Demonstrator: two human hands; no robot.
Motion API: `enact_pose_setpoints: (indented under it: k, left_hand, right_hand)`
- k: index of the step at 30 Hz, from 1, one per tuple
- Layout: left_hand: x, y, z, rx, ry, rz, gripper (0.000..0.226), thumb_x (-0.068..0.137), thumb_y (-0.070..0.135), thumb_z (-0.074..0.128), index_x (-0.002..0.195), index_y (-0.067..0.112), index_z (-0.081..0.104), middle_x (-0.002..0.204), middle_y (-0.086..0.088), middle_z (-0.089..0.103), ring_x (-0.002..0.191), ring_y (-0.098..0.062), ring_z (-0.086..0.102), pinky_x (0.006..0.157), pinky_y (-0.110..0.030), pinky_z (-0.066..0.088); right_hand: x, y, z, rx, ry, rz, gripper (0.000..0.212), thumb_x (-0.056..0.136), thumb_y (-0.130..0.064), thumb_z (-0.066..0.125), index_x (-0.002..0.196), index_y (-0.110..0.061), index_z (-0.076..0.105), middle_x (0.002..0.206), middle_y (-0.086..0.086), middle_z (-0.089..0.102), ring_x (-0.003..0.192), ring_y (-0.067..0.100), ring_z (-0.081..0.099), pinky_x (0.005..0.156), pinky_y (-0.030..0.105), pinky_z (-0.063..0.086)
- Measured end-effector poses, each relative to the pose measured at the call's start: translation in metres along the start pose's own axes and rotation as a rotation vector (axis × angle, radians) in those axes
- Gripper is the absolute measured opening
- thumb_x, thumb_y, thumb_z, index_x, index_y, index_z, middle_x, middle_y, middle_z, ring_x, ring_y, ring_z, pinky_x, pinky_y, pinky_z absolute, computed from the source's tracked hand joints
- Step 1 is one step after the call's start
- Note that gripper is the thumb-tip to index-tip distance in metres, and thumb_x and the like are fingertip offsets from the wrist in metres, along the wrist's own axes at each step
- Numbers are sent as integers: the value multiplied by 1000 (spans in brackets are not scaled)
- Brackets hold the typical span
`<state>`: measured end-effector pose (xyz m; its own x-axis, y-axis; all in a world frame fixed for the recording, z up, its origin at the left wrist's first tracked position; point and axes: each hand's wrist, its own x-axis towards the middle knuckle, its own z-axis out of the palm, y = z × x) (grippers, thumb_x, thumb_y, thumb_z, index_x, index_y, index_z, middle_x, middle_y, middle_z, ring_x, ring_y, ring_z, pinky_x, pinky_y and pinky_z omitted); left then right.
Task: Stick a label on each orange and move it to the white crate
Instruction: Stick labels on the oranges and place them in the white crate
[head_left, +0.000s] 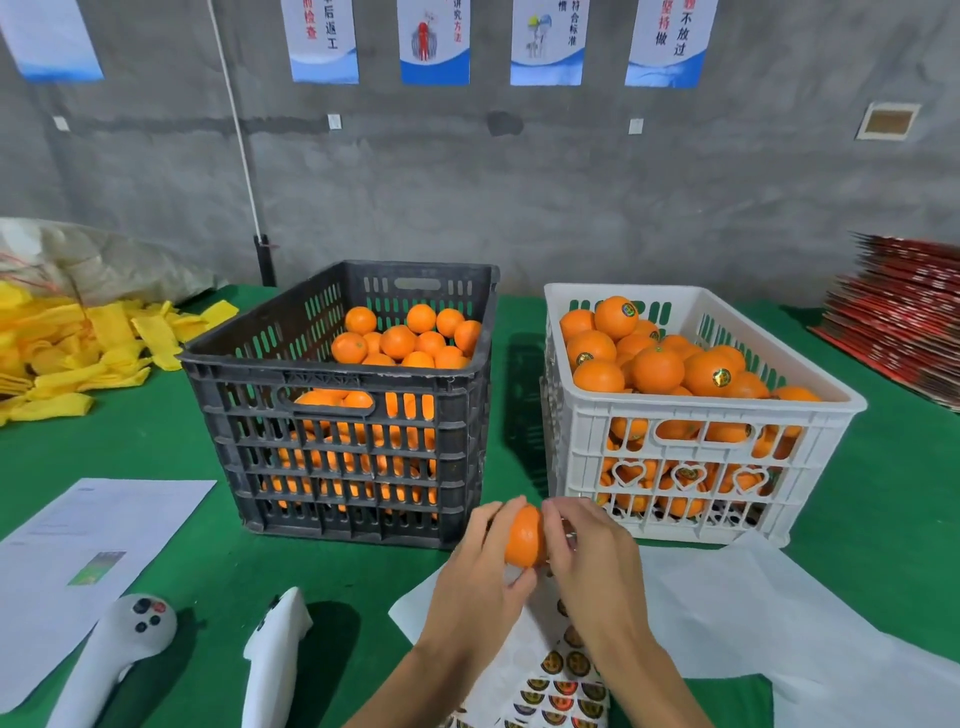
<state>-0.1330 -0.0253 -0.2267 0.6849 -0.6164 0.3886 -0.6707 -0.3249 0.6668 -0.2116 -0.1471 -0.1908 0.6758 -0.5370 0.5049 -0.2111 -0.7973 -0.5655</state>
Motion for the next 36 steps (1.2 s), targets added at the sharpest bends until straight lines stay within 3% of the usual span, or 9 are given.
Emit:
enact_pose_setpoints:
  k: [5,7,10,14,19,23,26,29,36]
  left_hand:
    - [43,31,-26,-17,145,155,71,93,21,76,154,35,43,144,20,39,114,-2,55,94,-21,53]
    - [72,50,-37,8,195,227,70,95,20,73,155,37,40,146,20,37,108,-3,57,91,-24,56]
    - [123,94,-46,110,258,336,60,101,18,56,157,33,40,149,12,43,121,-11,57,97,-35,55]
    - [190,153,-36,185,228,465,56,97,25,40,152,17,51,143,-2,60,126,-24,57,104,-42,48]
    - [244,191,-21,276,68,410,61,106,17,48,163,21,27,162,-1,40,146,-21,39,120,-38,32]
    - [258,173,-58,343,109,374,64,100,12,52,160,21,31,157,0,41,141,-21,41,113,-37,34]
    - [271,130,-107,407,167,281,62,96,10,57,155,18,38,149,-3,46,135,-26,48,105,-42,41]
    - [292,73,-154,505,178,57,53,99,22,60,148,19,42,144,-6,47,127,-33,55,96,-47,49]
    - [362,-72,-200,759,-240,-448,75,97,27,66,160,14,27,156,-16,42,140,-38,48,110,-49,47]
  right_hand:
    - [27,-29,-24,-36,217,-140,23,100,-26,64,119,-20,76,120,-5,73,104,13,70,89,20,49]
    - [49,-37,-42,-87,308,-202,32,100,-31,60,124,-16,74,126,0,71,111,15,68,94,20,47]
    - [86,-41,-75,-181,379,-230,44,98,-33,65,133,-7,66,135,10,66,119,23,65,94,30,52]
    - [136,-27,-117,-216,401,-95,43,99,-28,60,138,-9,62,139,11,62,127,27,58,102,38,50]
    - [183,-11,-146,-289,323,-27,38,98,-21,60,134,-14,66,145,12,57,134,30,52,111,43,42]
    - [207,-31,-124,-150,235,-152,33,100,-20,54,129,-15,70,138,6,64,125,24,59,107,40,47]
    - [230,-65,-87,-38,186,-278,28,99,-20,56,122,-16,72,123,4,71,115,25,62,96,40,51]
    - [259,-99,-39,-47,42,-285,30,100,-29,55,126,-23,70,125,0,70,117,24,61,93,37,50]
    - [338,-127,53,-121,-277,-234,34,100,-41,52,131,-36,65,133,-5,67,122,23,61,94,37,53]
